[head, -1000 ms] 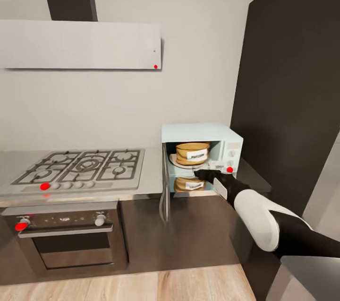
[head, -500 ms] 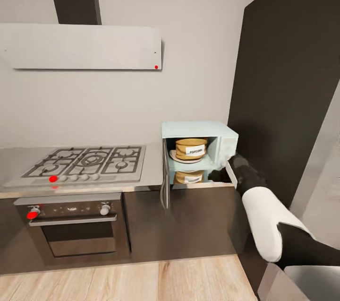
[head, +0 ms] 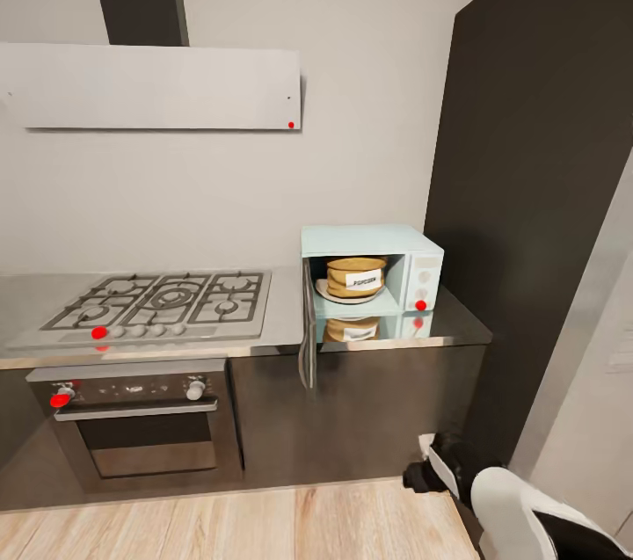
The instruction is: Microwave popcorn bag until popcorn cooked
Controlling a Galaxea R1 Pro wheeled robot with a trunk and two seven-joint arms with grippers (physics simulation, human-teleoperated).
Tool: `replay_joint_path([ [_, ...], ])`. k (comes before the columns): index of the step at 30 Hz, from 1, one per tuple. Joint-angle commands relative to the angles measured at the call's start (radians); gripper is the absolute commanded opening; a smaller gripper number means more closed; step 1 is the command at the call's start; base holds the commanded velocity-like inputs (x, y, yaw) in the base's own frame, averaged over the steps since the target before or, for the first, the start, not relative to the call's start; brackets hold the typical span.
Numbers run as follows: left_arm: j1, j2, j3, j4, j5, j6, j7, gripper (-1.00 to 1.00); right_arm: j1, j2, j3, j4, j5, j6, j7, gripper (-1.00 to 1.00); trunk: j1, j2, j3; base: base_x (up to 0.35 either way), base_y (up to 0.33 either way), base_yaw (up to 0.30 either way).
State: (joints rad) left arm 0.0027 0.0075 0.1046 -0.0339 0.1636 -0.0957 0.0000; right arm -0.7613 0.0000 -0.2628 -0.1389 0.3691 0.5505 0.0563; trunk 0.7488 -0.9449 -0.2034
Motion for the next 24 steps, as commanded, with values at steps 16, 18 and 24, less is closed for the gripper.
replay_joint_path([
  [16, 0.0, 0.0, 0.004, -0.001, 0.001, 0.0, 0.0, 1.0, 0.504, -0.053, -0.013, 0.168, 0.023, -0.533, 0.004, 1.0, 0.0, -0.001, -0.001, 0.0, 0.0, 0.0],
  [18, 0.0, 0.0, 0.003, -0.001, 0.001, 0.0, 0.0, 1.0, 0.522, -0.053, -0.014, 0.168, 0.022, -0.536, 0.004, 1.0, 0.0, -0.001, -0.001, 0.0, 0.0, -0.006],
  [24, 0.0, 0.0, 0.004, -0.001, 0.002, 0.001, 0.0, 1.0, 0.531, -0.055, -0.016, 0.169, 0.021, -0.535, 0.004, 1.0, 0.0, -0.001, -0.001, 0.0, 0.0, -0.202],
])
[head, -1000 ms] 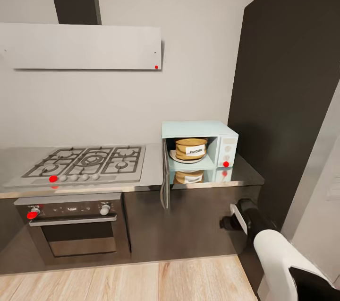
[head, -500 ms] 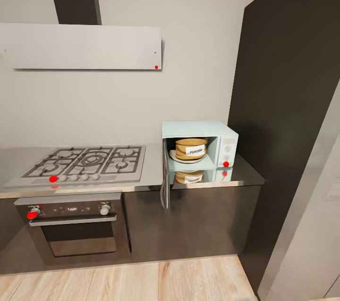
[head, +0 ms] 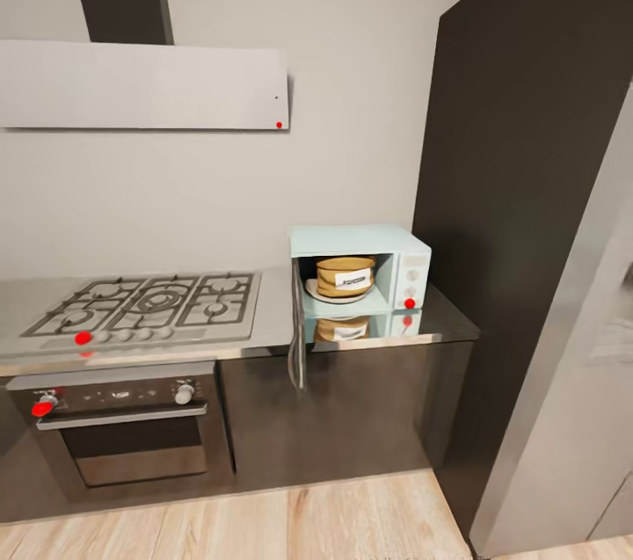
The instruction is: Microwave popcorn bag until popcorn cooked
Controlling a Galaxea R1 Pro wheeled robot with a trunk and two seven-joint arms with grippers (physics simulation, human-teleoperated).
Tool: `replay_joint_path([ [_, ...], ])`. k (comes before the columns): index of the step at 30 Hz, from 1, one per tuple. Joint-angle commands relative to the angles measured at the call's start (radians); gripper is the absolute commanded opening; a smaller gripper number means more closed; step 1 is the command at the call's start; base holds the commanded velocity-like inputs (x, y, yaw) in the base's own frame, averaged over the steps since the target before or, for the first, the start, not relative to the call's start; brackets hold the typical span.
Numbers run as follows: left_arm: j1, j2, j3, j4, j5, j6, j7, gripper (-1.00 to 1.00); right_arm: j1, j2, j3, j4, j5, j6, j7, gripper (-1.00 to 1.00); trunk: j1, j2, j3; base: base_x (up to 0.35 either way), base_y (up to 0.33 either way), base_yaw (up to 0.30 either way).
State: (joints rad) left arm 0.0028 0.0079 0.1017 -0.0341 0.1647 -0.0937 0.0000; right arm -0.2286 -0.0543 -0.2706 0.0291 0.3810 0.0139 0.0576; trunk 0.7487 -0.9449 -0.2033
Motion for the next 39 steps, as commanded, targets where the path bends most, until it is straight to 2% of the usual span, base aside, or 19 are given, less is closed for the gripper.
replay_joint_path([
  [1, 0.0, 0.0, 0.007, -0.001, 0.001, -0.001, 0.0, 1.0, -0.001, -0.001, -0.008, 0.002, 0.009, 0.001, 0.002, 1.0, 0.0, -0.001, -0.001, 0.0, 0.0, -0.278],
  [11, 0.0, 0.0, 0.004, -0.017, -0.002, -0.001, 0.0, 1.0, 0.012, -0.001, -0.007, 0.002, 0.009, 0.0, 0.002, 1.0, 0.0, -0.001, -0.001, 0.0, 0.0, -0.286],
  [16, 0.0, 0.022, 0.004, -0.247, -0.003, 0.019, -0.002, 1.0, 0.012, -0.001, -0.007, 0.001, 0.01, 0.0, 0.002, 1.0, 0.0, -0.001, -0.001, 0.0, 0.0, -0.256],
  [19, 0.0, 0.074, 0.005, -0.474, -0.002, 0.182, -0.003, 1.0, 0.012, -0.002, -0.007, 0.0, 0.011, 0.001, 0.002, 1.0, 0.0, -0.001, -0.001, 0.0, 0.0, -0.036],
  [20, 0.0, 0.09, 0.006, -0.622, -0.002, 0.284, -0.004, 1.0, 0.012, -0.002, -0.007, 0.0, 0.012, -0.001, 0.002, 1.0, 0.0, -0.001, -0.001, 0.0, 0.0, -0.005],
  [22, 0.0, 0.095, 0.006, -0.744, -0.002, 0.353, -0.004, 1.0, 0.012, -0.002, -0.007, 0.0, 0.012, -0.002, 0.002, 1.0, 0.0, -0.001, -0.001, 0.0, 0.0, -0.003],
  [26, -0.004, 0.118, 0.008, -1.118, -0.004, 0.578, -0.002, 1.0, 0.012, -0.002, -0.007, 0.0, 0.013, -0.003, 0.002, 1.0, 0.0, -0.001, -0.001, 0.0, 0.0, 0.0],
  [27, -0.012, 0.123, 0.008, -1.161, -0.003, 0.614, -0.002, 1.0, 0.012, -0.002, -0.007, 0.0, 0.013, -0.003, 0.002, 1.0, 0.0, -0.001, -0.001, 0.0, 0.0, 0.0],
  [29, -0.073, 0.133, 0.01, -1.255, -0.002, 0.703, -0.004, 1.0, 0.012, -0.002, -0.007, 0.0, 0.013, -0.004, 0.002, 1.0, 0.0, -0.001, -0.001, 0.0, 0.0, 0.0],
  [30, -0.096, 0.134, 0.01, -1.277, -0.002, 0.725, -0.005, 1.0, 0.012, -0.002, -0.007, 0.0, 0.013, -0.004, 0.002, 1.0, 0.0, -0.001, -0.001, 0.0, 0.0, 0.0],
  [31, -0.151, 0.136, 0.011, -1.313, 0.007, 0.758, -0.009, 1.0, 0.012, -0.002, -0.007, 0.0, 0.013, -0.005, 0.002, 1.0, 0.0, -0.001, -0.001, 0.0, 0.0, 0.0],
  [33, -0.215, 0.135, 0.012, -1.335, 0.038, 0.772, -0.011, 1.0, 0.012, -0.002, -0.007, 0.0, 0.013, -0.005, 0.002, 1.0, 0.0, -0.001, -0.001, 0.0, 0.0, 0.0],
  [34, -0.23, 0.134, 0.012, -1.351, 0.052, 0.774, -0.012, 1.0, 0.012, -0.002, -0.007, 0.0, 0.013, -0.005, 0.002, 1.0, 0.0, -0.001, -0.001, 0.0, 0.0, 0.0],
  [37, -0.253, 0.125, 0.011, -1.452, 0.09, 0.795, -0.012, 1.0, 0.012, -0.003, -0.007, 0.0, 0.013, -0.005, 0.002, 1.0, 0.0, -0.001, -0.001, 0.0, 0.0, 0.0],
  [38, -0.254, 0.119, 0.008, -1.464, 0.092, 0.797, -0.011, 1.0, 0.012, -0.003, -0.007, 0.0, 0.013, -0.005, 0.001, 1.0, 0.0, -0.001, -0.001, 0.0, 0.0, 0.0],
  [39, -0.255, 0.099, 0.004, -1.474, 0.093, 0.794, -0.008, 1.0, 0.012, -0.003, -0.007, -0.001, 0.013, -0.005, 0.002, 1.0, 0.0, -0.001, -0.001, 0.0, 0.0, 0.0],
])
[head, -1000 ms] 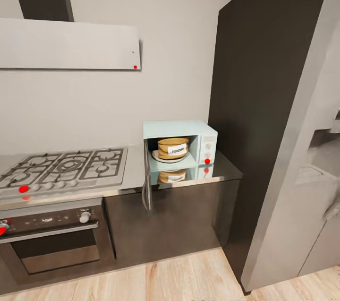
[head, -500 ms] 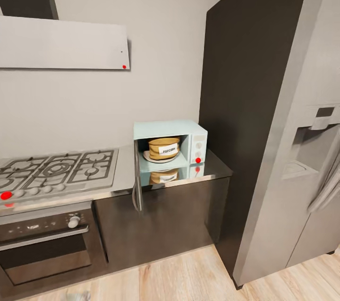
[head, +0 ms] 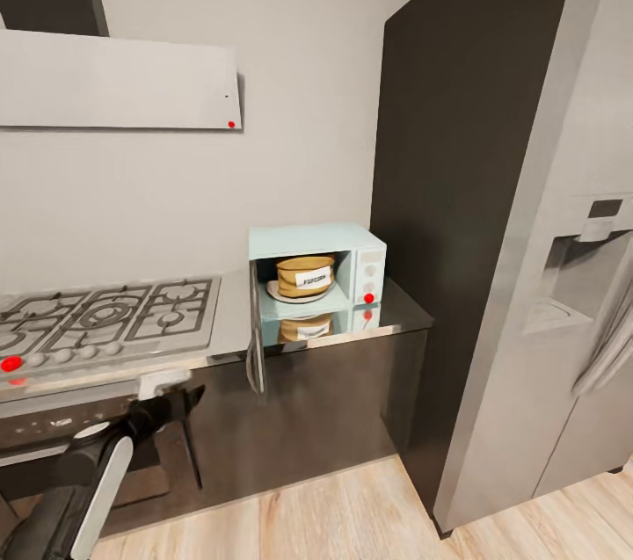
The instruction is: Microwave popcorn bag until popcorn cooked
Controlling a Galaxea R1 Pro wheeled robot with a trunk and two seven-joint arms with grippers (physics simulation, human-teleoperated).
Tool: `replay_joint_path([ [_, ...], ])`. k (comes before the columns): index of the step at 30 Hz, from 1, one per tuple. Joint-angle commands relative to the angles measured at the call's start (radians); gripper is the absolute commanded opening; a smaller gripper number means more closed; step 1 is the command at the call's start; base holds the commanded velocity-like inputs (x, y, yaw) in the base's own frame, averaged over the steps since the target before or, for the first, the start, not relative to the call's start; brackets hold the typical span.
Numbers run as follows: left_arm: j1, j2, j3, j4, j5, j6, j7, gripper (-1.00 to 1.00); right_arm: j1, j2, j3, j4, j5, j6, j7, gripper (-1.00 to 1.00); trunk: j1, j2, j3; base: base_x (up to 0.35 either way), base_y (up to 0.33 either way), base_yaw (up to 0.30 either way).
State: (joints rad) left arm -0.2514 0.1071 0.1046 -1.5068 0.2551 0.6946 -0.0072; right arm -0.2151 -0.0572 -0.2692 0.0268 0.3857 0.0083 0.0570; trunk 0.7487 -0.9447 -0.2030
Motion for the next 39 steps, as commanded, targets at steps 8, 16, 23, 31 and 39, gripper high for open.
replay_joint_path([
  [8, -0.002, -0.033, -0.019, -0.007, -0.005, -0.004, 0.01, 1.0, -0.001, 0.0, -0.007, 0.001, 0.011, 0.001, 0.003, 1.0, 0.0, -0.001, -0.001, 0.149, 0.0, 0.0],
  [16, -0.003, -0.034, -0.023, -0.004, -0.003, -0.005, 0.004, 1.0, -0.001, 0.0, -0.007, 0.001, 0.012, 0.001, 0.003, 1.0, 0.0, -0.001, -0.001, 0.283, 0.0, 0.0],
  [23, -0.003, -0.031, -0.094, -0.005, 0.003, -0.007, -0.062, 1.0, -0.001, 0.0, -0.007, 0.001, 0.012, 0.0, 0.002, 1.0, 0.0, -0.001, -0.001, 0.022, 0.0, 0.0],
  [31, -0.002, -0.029, -0.12, -0.002, 0.004, -0.104, -0.313, 1.0, -0.001, 0.0, -0.006, 0.001, 0.013, -0.001, 0.001, 1.0, 0.0, -0.001, -0.001, 0.0, 0.0, 0.0],
  [39, -0.002, -0.035, -0.124, 0.006, -0.001, -0.14, -0.312, 1.0, -0.001, 0.0, -0.005, 0.001, 0.012, -0.009, 0.0, 1.0, 0.0, -0.001, -0.001, 0.0, 0.0, 0.0],
])
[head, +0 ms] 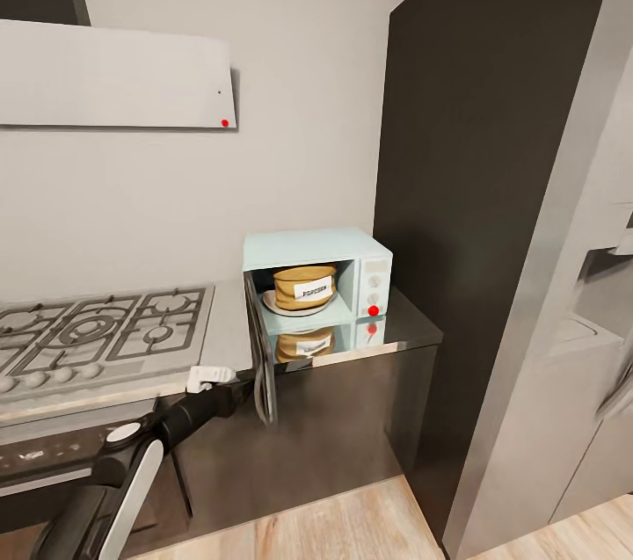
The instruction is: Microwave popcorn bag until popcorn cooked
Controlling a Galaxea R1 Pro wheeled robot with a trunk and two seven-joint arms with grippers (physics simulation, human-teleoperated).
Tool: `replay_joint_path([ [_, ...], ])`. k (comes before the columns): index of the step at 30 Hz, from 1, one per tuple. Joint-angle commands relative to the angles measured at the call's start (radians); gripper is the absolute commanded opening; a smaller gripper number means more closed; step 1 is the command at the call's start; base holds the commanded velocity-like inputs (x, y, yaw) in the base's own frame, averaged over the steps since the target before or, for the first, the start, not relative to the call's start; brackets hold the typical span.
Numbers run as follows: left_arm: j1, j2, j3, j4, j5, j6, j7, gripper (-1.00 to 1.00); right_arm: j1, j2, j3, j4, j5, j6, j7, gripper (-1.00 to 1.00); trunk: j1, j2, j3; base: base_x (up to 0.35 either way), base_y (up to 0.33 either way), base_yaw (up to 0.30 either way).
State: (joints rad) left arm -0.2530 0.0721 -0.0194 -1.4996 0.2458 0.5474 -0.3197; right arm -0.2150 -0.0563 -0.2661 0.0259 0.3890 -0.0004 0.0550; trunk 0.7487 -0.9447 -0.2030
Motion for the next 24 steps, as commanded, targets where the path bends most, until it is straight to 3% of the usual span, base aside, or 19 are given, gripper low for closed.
replay_joint_path([
  [1, -0.001, 0.0, -0.001, -0.001, 0.008, 0.007, 0.002, 1.0, -0.001, 0.0, -0.008, 0.002, 0.008, -0.001, 0.002, 1.0, 0.0, -0.001, -0.001, 0.0, 0.0, 0.0],
  [12, -0.001, 0.0, -0.001, -0.001, 0.005, 0.009, 0.012, 1.0, -0.001, 0.0, -0.012, 0.002, 0.006, -0.004, 0.003, 1.0, 0.0, -0.001, -0.001, 0.003, 0.0, 0.0],
  [17, -0.001, -0.002, -0.001, 0.029, 0.005, 0.002, 0.012, 1.0, -0.001, 0.0, -0.012, 0.002, 0.007, -0.004, 0.003, 1.0, 0.0, -0.001, -0.001, 0.273, 0.0, 0.0],
  [22, -0.001, -0.051, -0.005, 0.032, 0.004, 0.004, 0.011, 1.0, -0.001, 0.0, -0.012, 0.002, 0.007, -0.004, 0.003, 1.0, 0.0, -0.001, -0.001, 0.319, 0.0, 0.0],
  [24, -0.001, -0.058, -0.045, 0.032, 0.004, 0.005, 0.011, 1.0, -0.001, 0.0, -0.012, 0.002, 0.007, -0.004, 0.003, 1.0, 0.0, -0.001, -0.001, 0.31, 0.0, 0.0],
])
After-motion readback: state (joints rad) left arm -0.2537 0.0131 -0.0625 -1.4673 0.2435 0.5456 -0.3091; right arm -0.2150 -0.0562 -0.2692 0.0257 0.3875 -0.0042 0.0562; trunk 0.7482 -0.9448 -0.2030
